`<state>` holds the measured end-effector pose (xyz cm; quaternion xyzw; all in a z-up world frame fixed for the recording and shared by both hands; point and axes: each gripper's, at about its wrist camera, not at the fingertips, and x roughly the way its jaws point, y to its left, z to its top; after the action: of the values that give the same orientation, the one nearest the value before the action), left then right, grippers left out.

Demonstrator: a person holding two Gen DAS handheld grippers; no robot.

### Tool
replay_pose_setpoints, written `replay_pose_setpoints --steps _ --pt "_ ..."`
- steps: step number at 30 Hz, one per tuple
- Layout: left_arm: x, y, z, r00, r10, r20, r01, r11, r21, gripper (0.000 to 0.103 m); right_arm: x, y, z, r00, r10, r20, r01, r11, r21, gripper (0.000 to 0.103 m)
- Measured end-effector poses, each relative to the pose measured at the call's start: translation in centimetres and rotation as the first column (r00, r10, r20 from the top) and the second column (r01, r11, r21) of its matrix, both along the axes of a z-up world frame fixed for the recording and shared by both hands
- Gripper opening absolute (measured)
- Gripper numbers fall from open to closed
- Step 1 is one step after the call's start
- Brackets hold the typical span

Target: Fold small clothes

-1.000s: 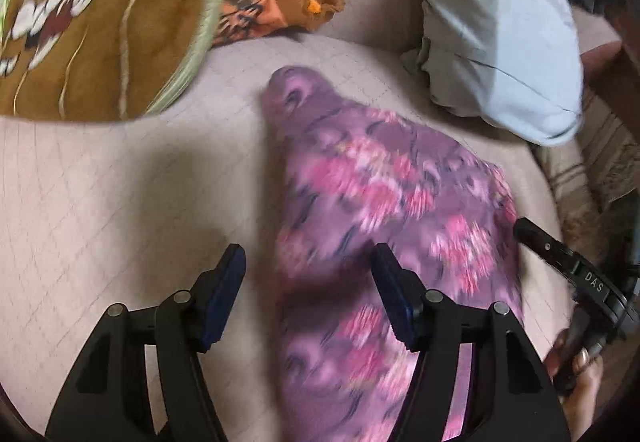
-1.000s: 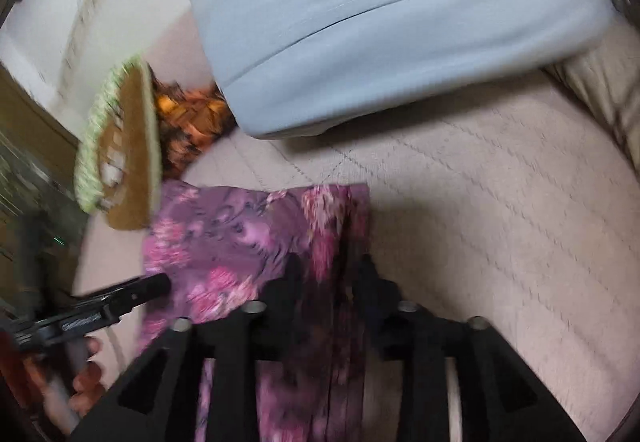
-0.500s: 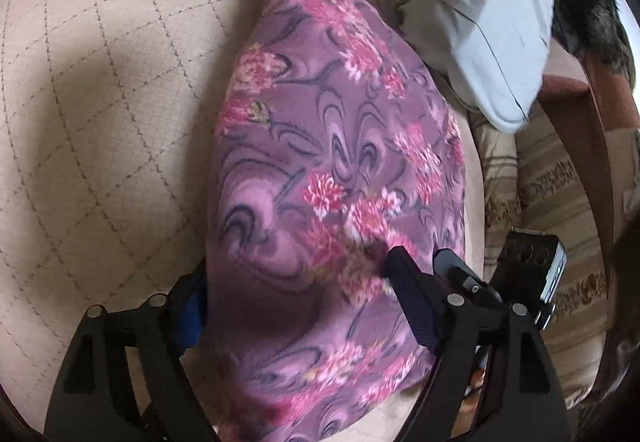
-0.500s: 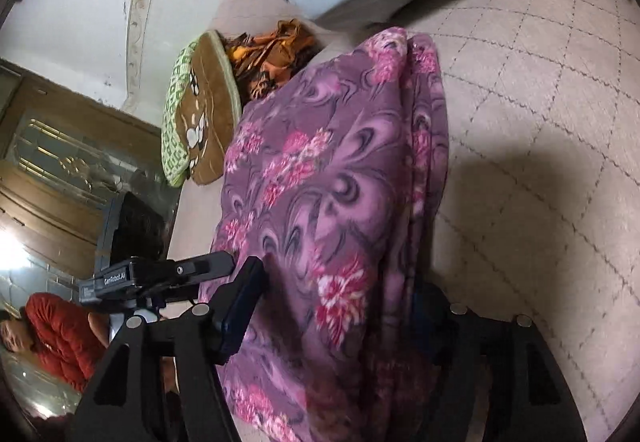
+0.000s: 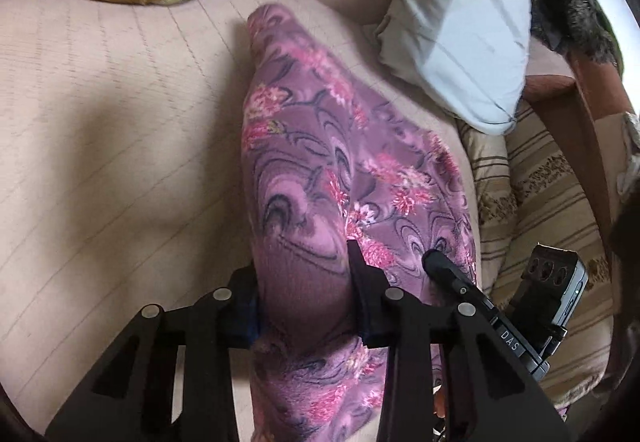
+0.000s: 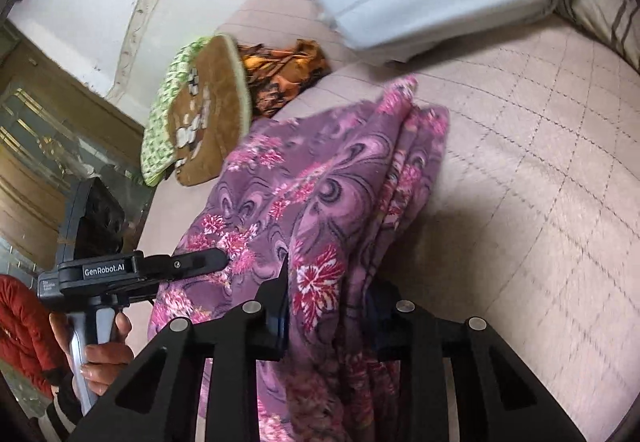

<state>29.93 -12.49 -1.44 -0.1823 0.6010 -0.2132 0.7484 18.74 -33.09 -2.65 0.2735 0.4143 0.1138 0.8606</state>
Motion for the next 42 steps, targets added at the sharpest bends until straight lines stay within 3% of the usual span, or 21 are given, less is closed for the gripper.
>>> replay_pose_setpoints --steps 8,11,15,17,20,21,23,25,27,28,30,31,32,33,38,39,41,42 --pt "-5.5 7.5 3.1 0.996 0.025 0.090 -0.029 0.999 0.041 0.033 -3.6 6.0 3.2 0.995 0.090 0.052 -0.090 0.996 0.002 0.029" --pt "-7.3 10.4 1.7 0.996 0.049 0.073 -0.054 0.997 0.058 0.033 -5.0 8.6 2.4 0.991 0.122 0.048 -0.124 0.992 0.024 0.029" --pt "-9.4 12.0 -1.8 0.998 0.048 0.032 -0.052 0.991 0.122 0.035 -6.4 11.4 -0.7 0.989 0.147 -0.025 -0.146 0.988 0.039 0.029" --pt "-10.2 12.1 -3.4 0.998 0.034 0.061 -0.044 0.984 0.175 0.047 -7.2 12.3 -2.3 0.987 0.148 -0.062 -0.149 0.989 -0.007 0.031" --pt "-10.8 11.7 -4.2 0.989 0.015 0.145 -0.051 0.967 0.248 0.065 -7.7 11.7 -3.4 0.990 0.119 -0.071 -0.122 0.992 -0.032 0.046" --pt "-10.8 11.6 -4.2 0.988 0.010 0.154 -0.051 0.964 0.261 0.066 -7.8 11.3 -3.6 0.992 0.107 -0.074 -0.111 0.992 -0.062 0.057" --pt "-10.7 11.8 -3.7 0.990 0.010 0.141 -0.046 0.966 0.254 0.066 -7.9 10.8 -3.5 0.990 0.119 -0.070 -0.127 0.985 -0.117 0.061" --pt "-11.0 12.3 -2.5 0.988 0.000 0.157 -0.045 0.959 0.280 0.066 -8.3 10.0 -2.9 0.991 0.107 -0.081 -0.119 0.979 -0.166 0.072" --pt "-11.7 12.7 -1.0 0.979 -0.031 0.199 -0.040 0.940 0.340 0.067 -9.3 9.4 -2.2 0.991 0.100 -0.090 -0.117 0.972 -0.205 0.072" --pt "-12.3 12.7 -0.3 0.974 -0.055 0.220 -0.036 0.921 0.388 0.072 -10.1 9.2 -1.9 0.990 0.103 -0.091 -0.122 0.963 -0.240 0.075" --pt "-13.6 12.8 0.5 0.961 -0.081 0.265 -0.063 0.867 0.494 0.077 -11.5 9.5 -1.8 0.986 0.125 -0.113 -0.152 0.946 -0.287 0.080" --pt "-14.5 12.7 0.7 0.951 -0.094 0.296 -0.095 0.820 0.565 0.077 -12.1 9.6 -2.1 0.983 0.129 -0.132 -0.164 0.939 -0.303 0.085" --pt "-15.1 12.7 0.7 0.946 -0.103 0.307 -0.105 0.799 0.592 0.078 -12.9 9.4 -2.4 0.980 0.124 -0.155 -0.167 0.938 -0.305 0.087" --pt "-15.9 12.7 0.6 0.941 -0.116 0.317 -0.108 0.785 0.610 0.078 -13.4 9.3 -2.6 0.981 0.118 -0.157 -0.161 0.939 -0.304 0.088" --pt "-18.9 13.7 0.2 0.939 -0.100 0.330 -0.119 0.804 0.583 0.083 -15.6 9.9 -2.9 0.986 0.087 -0.142 -0.135 0.914 -0.381 0.096" --pt "-19.3 13.6 0.2 0.937 -0.094 0.336 -0.137 0.787 0.602 0.083 -15.9 10.2 -3.0 0.987 0.074 -0.143 -0.125 0.909 -0.397 0.100" --pt "-20.5 13.2 0.2 0.928 -0.106 0.358 -0.177 0.721 0.670 0.083 -15.9 10.7 -3.2 0.984 0.060 -0.168 -0.126 0.901 -0.414 0.103" --pt "-21.1 13.0 0.3 0.920 -0.119 0.372 -0.185 0.707 0.683 0.083 -15.7 11.0 -3.2 0.983 0.057 -0.175 -0.127 0.898 -0.420 0.102"
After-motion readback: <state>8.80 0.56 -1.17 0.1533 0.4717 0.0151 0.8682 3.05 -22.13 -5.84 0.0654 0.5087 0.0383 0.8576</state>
